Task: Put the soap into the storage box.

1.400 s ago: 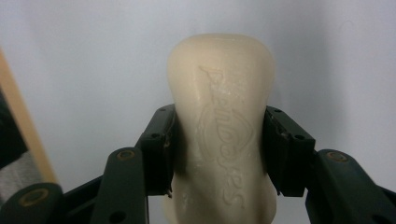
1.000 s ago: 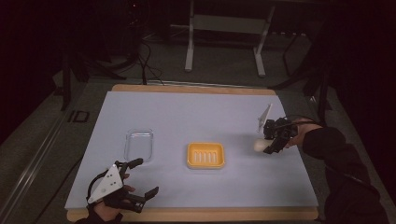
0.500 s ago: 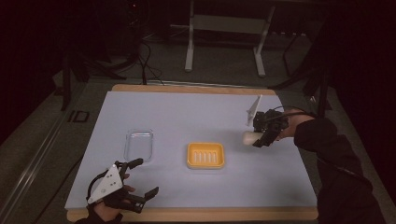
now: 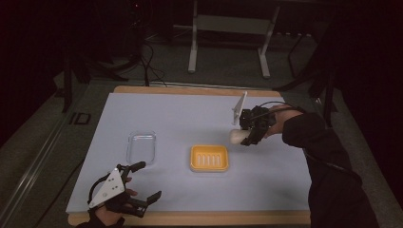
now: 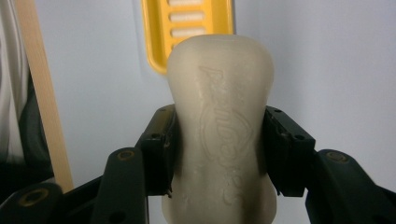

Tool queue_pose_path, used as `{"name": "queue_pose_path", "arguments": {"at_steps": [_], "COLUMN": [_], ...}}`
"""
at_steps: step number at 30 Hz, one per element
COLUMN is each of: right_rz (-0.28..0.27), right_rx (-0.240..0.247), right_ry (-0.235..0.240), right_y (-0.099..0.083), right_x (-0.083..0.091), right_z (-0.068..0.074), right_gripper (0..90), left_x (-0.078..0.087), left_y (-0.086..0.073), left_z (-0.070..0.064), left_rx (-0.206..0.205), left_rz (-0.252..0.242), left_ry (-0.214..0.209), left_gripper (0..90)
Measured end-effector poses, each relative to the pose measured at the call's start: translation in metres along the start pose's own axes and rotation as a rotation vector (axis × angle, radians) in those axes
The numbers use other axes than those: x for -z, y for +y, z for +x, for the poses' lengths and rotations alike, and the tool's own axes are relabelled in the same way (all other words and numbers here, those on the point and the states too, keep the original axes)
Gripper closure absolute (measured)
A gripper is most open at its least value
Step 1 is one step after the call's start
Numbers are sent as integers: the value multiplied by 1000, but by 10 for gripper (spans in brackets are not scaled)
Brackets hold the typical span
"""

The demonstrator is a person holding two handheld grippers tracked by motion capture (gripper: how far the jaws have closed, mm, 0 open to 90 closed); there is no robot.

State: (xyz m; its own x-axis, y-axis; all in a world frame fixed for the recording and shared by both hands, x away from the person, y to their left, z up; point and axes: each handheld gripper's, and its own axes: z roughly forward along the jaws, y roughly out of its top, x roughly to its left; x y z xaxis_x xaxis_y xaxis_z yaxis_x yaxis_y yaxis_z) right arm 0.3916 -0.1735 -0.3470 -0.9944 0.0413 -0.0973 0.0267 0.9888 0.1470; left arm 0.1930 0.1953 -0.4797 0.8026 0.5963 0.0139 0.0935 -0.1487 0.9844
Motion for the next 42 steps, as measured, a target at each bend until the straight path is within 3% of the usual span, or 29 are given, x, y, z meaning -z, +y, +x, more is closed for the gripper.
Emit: {"name": "queue_pose_path", "arguments": {"at_steps": [6,13,15,22,29,35,42], "right_rz": [-28,-104,-142,-193,-322,-337,-309], "right_rx": [16,24,30,70,106,104,88], "right_ry": [1,15,28,44,65,76,96], "right_y": [19,34,40,46,44,44,39], "right_x": [-4,-14,-23,-45,-66,-92,-125], "right_z": [1,0,2,5,7,7,6], "right_gripper": [493,493,493,494,493,493,493], "left_x": [0,1,1,1,1,1,1], "left_y": [0,0,0,0,0,0,0], "left_z": [0,0,0,-1,-1,-1,-1], "left_rx": [-2,-2,-2,-3,-6,-5,-4], "left_rz": [1,1,1,2,3,3,1], "left_ry": [-3,-5,-6,-7,-8,-10,-13], "left_gripper": [7,7,7,8,7,7,7]}}
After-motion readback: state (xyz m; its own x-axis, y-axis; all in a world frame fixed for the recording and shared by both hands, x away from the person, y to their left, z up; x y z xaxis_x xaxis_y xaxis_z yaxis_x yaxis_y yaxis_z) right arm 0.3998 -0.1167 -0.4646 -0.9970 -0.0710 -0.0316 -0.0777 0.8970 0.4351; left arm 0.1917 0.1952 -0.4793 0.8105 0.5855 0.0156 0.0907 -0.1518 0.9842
